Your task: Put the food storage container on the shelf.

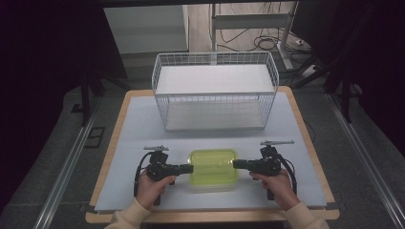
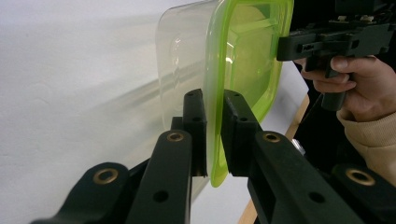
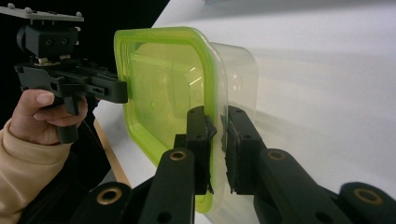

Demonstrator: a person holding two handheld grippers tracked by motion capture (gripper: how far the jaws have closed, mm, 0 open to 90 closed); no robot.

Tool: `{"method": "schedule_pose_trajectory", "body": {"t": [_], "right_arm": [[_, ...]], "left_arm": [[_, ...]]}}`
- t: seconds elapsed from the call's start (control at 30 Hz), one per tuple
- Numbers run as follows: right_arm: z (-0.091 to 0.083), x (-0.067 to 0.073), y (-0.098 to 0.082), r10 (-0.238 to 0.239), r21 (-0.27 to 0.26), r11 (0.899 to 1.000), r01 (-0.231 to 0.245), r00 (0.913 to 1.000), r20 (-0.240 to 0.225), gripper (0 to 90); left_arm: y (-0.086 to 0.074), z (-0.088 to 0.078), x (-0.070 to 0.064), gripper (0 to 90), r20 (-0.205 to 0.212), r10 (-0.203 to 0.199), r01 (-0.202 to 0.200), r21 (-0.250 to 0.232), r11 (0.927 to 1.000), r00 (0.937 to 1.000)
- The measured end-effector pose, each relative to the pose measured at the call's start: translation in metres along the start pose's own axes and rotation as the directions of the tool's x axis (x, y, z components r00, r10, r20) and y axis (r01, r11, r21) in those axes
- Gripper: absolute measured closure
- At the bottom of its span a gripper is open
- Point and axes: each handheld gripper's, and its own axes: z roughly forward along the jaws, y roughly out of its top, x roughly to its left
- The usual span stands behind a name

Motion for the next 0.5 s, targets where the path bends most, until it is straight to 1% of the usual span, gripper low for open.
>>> {"method": "schedule_pose_trajectory", "body": {"t": [0.2, 0.33, 0.5], "right_arm": [[-0.0016, 0.0026, 0.0008, -0.015, -0.012, 1.0, 0.015, 0.9999, 0.002, 81.0], [-0.0022, 0.0037, 0.0014, -0.024, -0.016, 1.0, 0.025, 0.9997, 0.006, 80.9], [-0.0024, 0.0059, 0.0026, -0.038, -0.024, 0.999, 0.038, 0.9993, 0.009, 80.9]], "left_arm": [[0.0009, -0.0014, -0.0018, 81.0, 0.001, 0.013, -0.013, -0.008, 0.9999, 0.9999], [0.0016, -0.0019, -0.0022, 81.0, 0.001, 0.014, -0.014, -0.008, 0.9999, 0.9999], [0.0035, -0.0043, -0.0045, 81.0, -0.006, 0.026, -0.026, -0.012, 0.9996, 0.9997]]}}
